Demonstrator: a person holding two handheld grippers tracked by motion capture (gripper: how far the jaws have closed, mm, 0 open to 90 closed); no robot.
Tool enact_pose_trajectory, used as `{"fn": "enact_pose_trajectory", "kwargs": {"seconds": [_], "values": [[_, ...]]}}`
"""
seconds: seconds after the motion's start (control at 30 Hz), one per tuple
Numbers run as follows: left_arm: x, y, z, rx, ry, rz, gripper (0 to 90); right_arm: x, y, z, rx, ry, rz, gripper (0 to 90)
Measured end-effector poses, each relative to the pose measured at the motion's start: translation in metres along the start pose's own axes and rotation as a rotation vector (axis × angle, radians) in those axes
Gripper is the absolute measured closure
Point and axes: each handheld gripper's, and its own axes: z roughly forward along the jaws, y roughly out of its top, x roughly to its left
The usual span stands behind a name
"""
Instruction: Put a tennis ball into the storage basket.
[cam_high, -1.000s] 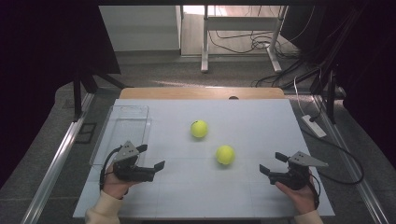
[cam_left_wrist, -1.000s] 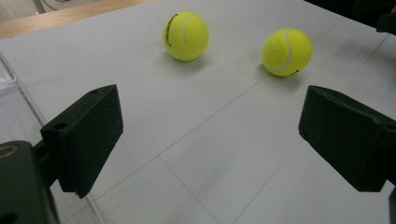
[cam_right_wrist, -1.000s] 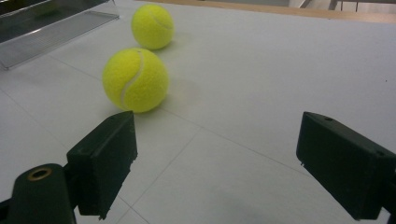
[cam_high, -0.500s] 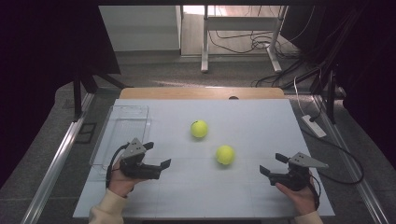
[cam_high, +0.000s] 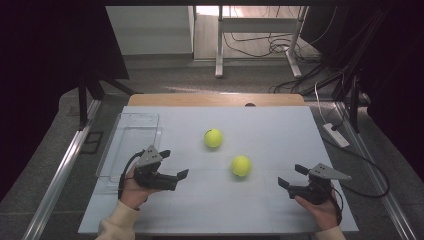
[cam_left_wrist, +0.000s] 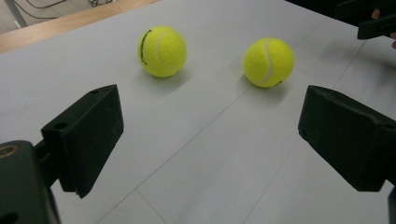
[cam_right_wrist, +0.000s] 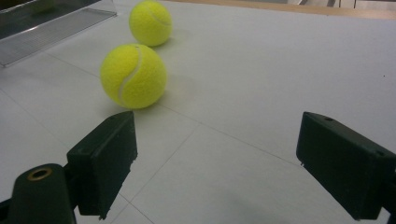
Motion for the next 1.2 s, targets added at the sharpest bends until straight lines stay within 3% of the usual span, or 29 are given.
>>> {"fn": "enact_pose_trajectory", "kwargs": {"seconds": [1.2], "values": [[-0.012, 0.024, 0.033, 0.018, -0.070, 0.058, 7.3, 0.001, -0.002, 0.001, 0.009, -0.006, -0.001, 12.7]]}}
